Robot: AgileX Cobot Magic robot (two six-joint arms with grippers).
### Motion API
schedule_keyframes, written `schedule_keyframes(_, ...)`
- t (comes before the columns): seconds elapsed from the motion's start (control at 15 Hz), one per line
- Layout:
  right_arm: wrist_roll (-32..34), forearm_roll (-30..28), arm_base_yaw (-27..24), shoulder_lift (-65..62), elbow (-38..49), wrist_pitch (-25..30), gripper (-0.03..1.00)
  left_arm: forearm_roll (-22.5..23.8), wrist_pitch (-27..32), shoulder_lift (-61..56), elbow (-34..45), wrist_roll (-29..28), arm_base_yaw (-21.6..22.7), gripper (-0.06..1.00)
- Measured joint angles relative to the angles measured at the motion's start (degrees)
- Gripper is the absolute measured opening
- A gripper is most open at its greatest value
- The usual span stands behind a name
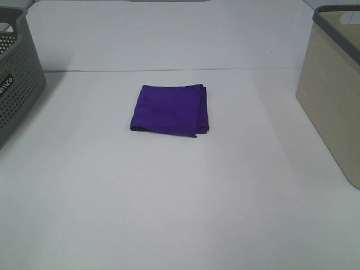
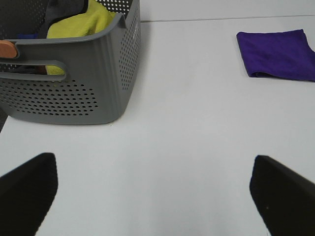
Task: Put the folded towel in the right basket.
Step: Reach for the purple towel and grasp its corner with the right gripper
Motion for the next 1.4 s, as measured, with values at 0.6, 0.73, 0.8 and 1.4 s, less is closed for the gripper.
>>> schedule_keyframes(0.6,0.0,0.0,0.0,0.0,0.0,0.0,0.97,0.0,0.0,0.0,0.0,0.0,0.0,0.99)
schedule_keyframes(0.73,0.0,0.0,0.0,0.0,0.0,0.0,0.97,0.0,0.0,0.0,0.0,0.0,0.0,0.99)
schedule_keyframes(0.8,0.0,0.0,0.0,0.0,0.0,0.0,0.97,0.0,0.0,0.0,0.0,0.0,0.0,0.99)
schedule_keyframes(1.4,0.0,0.1,0.0,0.1,-0.2,0.1,0.97,0.0,0.0,0.0,0.0,0.0,0.0,0.99)
